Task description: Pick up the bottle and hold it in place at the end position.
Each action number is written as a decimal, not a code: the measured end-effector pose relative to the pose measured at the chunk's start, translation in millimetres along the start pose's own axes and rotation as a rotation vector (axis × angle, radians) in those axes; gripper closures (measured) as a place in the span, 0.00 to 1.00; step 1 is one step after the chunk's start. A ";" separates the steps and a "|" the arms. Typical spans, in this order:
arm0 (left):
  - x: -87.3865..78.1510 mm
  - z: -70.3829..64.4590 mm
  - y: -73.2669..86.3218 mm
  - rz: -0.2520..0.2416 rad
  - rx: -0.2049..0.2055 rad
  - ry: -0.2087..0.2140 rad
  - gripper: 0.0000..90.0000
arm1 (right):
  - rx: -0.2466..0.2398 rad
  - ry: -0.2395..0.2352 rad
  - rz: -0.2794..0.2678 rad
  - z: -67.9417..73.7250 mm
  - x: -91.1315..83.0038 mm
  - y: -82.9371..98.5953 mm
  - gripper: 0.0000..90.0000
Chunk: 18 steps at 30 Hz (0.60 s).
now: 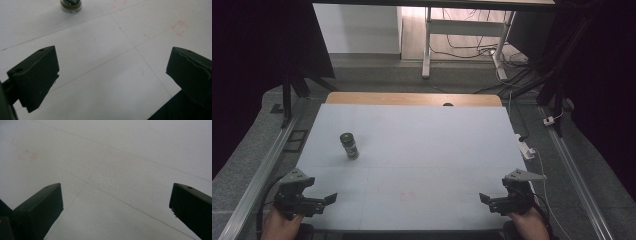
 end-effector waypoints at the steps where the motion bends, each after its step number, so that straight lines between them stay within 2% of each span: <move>1: 1.0 0.1 -0.5 0.001 0.002 0.003 0.00 | 0.000 0.000 0.001 0.0 0.0 0.0 0.00; 5: 5.1 0.8 -3.8 -0.003 0.018 0.023 0.00 | -0.001 -0.002 0.005 0.2 0.3 0.2 0.00; 13: 16.4 6.9 -14.9 -0.051 0.048 0.063 0.00 | -0.003 -0.001 0.010 0.3 0.7 0.6 0.00; 14: 19.9 9.0 -15.7 -0.059 0.065 0.067 0.00 | -0.002 -0.002 0.011 0.4 0.8 0.6 0.00; 18: 24.6 13.7 -18.2 -0.074 0.058 0.068 0.00 | -0.003 -0.002 0.012 0.3 1.3 0.6 0.00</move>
Point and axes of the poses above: each handheld gripper's, and its own axes: x roughly forward along the jaws, y roughly out of its underside, z roughly to its left, the point moved 8 cm from there along x, roughly forward along the jaws, and after that the axes turned 11 degrees about x, right-handed, at the moved point
